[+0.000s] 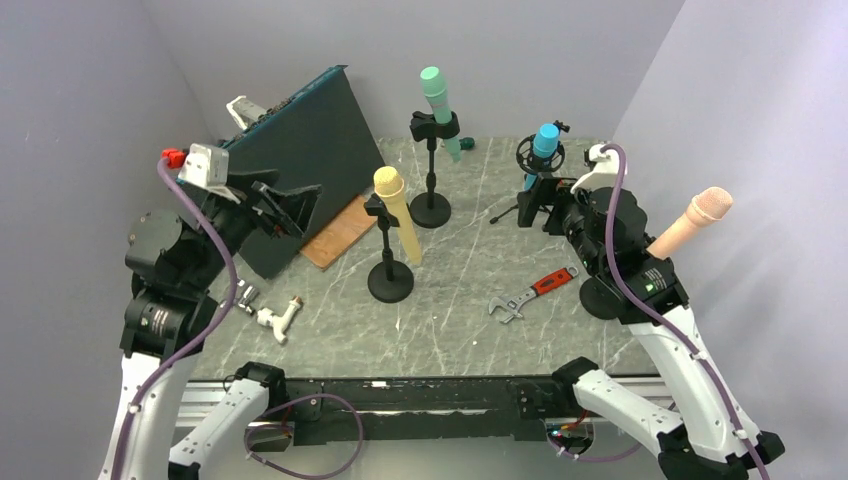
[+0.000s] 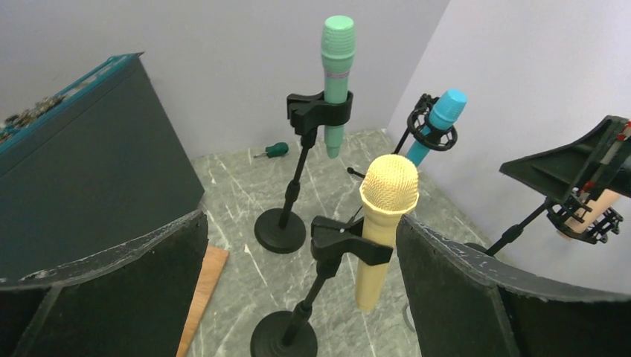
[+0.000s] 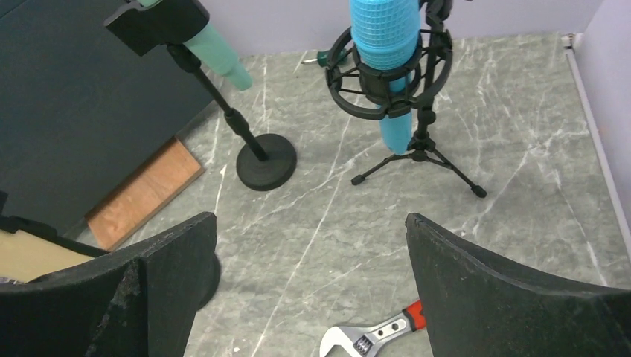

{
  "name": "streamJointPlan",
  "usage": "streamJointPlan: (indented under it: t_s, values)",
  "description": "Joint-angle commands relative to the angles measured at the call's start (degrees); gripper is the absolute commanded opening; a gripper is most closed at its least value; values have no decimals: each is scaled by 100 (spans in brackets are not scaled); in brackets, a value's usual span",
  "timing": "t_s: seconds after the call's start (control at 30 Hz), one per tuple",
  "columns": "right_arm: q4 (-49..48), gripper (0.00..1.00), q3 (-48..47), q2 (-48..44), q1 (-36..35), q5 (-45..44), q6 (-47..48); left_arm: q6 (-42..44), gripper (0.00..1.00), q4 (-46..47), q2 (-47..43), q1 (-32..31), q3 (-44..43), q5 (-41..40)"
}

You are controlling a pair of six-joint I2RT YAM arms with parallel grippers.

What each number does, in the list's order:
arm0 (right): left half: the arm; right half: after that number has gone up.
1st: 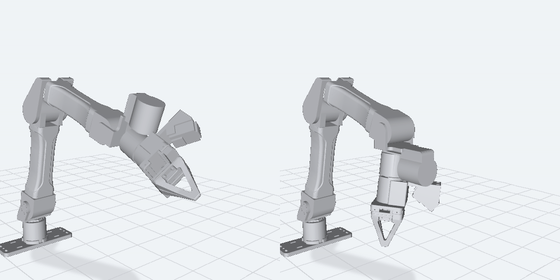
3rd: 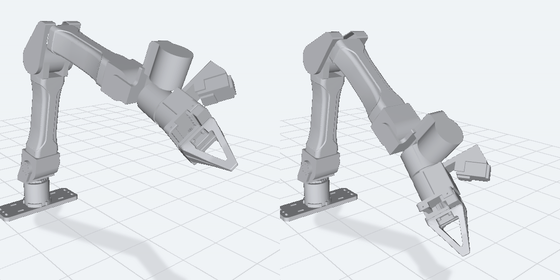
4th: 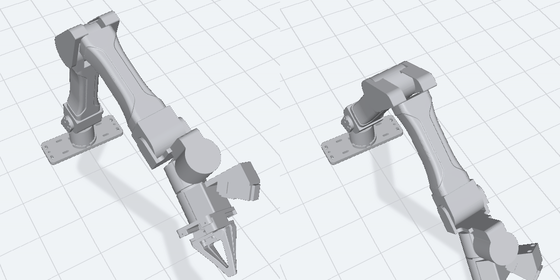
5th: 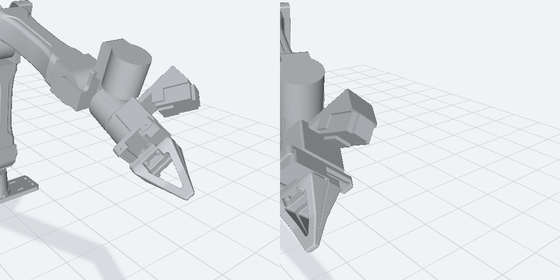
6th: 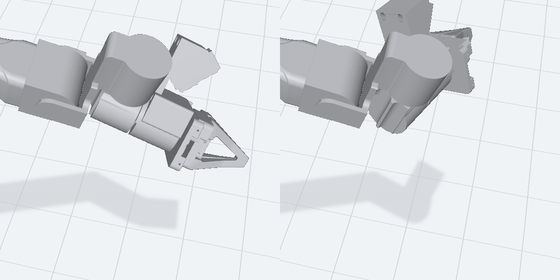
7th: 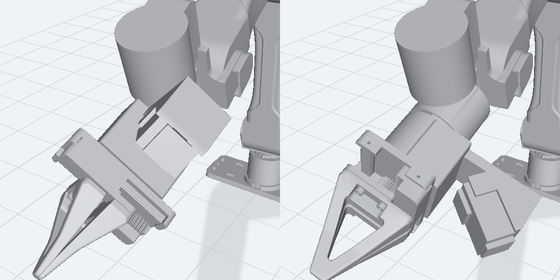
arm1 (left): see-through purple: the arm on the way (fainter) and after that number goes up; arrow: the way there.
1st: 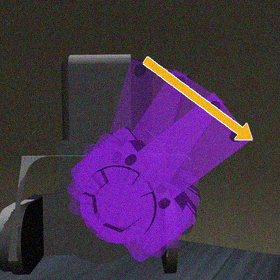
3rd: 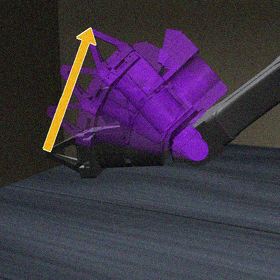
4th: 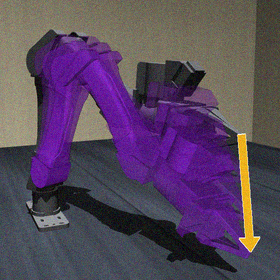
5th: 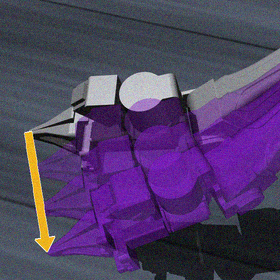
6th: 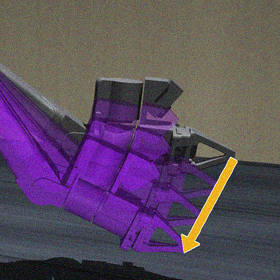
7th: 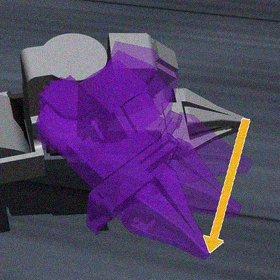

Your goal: Remove the microphone from the stand

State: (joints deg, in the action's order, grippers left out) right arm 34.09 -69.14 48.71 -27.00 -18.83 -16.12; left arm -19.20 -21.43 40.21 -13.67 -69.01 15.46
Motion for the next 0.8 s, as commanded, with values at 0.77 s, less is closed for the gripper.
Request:
streamJointPlan:
  t_s: [0.77]
  values:
    - [-2251, 100, 809, 1183, -24, 1983, -556, 924, 99, 1098, 316, 154, 766, 25]
